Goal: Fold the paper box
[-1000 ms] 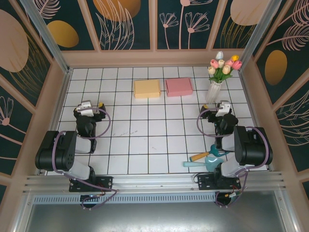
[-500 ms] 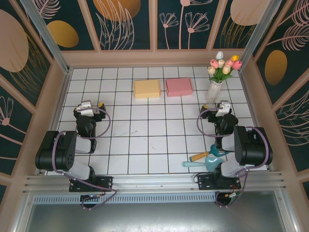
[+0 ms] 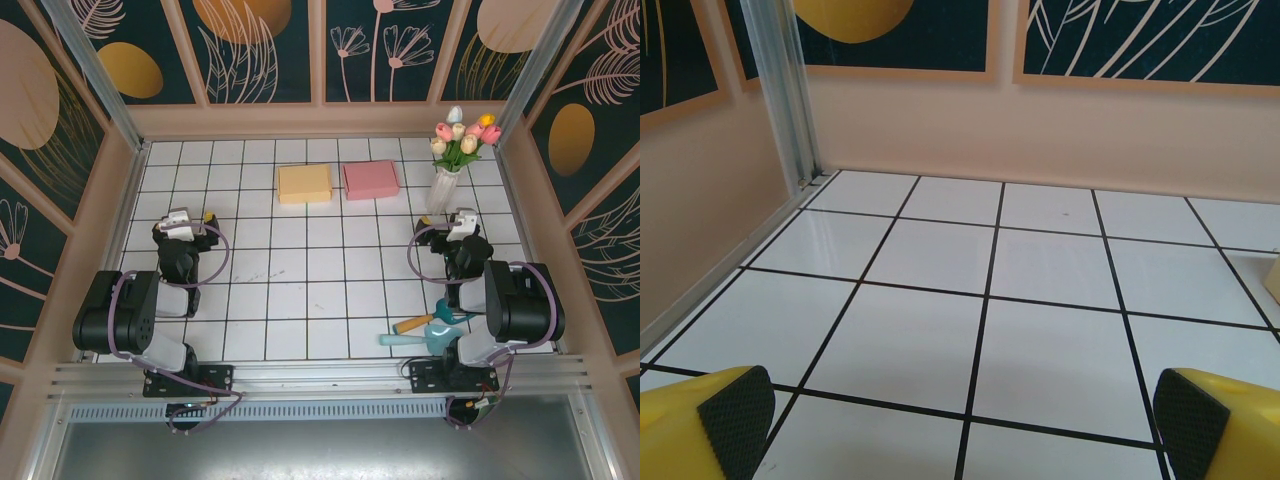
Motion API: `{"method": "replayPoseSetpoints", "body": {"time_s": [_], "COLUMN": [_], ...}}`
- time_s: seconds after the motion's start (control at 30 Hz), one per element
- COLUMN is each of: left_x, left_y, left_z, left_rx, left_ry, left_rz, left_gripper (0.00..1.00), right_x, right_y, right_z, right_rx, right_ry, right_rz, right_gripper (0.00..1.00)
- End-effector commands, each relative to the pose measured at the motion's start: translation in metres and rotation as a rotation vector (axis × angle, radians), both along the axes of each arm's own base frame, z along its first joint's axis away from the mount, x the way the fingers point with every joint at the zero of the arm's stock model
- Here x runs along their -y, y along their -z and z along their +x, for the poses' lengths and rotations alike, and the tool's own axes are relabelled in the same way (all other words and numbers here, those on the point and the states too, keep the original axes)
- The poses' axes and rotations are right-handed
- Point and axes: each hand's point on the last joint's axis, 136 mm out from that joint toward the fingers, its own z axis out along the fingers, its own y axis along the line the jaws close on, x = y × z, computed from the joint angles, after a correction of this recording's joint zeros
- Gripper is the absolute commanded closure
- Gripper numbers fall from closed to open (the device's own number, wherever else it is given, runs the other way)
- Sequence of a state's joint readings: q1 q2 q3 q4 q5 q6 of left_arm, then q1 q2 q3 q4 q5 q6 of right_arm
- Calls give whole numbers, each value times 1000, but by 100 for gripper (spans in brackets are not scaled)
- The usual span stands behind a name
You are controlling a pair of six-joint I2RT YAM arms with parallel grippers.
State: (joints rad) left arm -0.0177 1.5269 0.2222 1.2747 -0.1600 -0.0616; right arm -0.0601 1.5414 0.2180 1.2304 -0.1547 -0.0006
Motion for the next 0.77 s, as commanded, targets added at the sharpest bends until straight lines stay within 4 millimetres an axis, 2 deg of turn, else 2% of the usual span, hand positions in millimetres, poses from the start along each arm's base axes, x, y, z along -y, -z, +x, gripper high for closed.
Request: {"method": "replayPoseSetpoints", "body": {"time_s": [0.0, 0.47, 0.6, 0.73], "left_x": [0, 0, 2, 3], "left_y": [-8, -8, -4, -7], "left_z": [3, 3, 9, 5], "left_rx": [27, 26, 3, 21], "left_ry": [9, 10, 20, 24], "left_rz": [-17, -17, -15, -15], "left_gripper": [1, 1, 1, 1], "right_x": [3, 3, 3, 3], "right_y": [-10, -10, -10, -10], "right_z": [4, 4, 4, 4], "right_rx": [35, 35, 34, 34], "right_ry": [11, 12, 12, 11], "right_rz": [2, 3, 2, 3], "right_gripper": [1, 1, 1, 1]}}
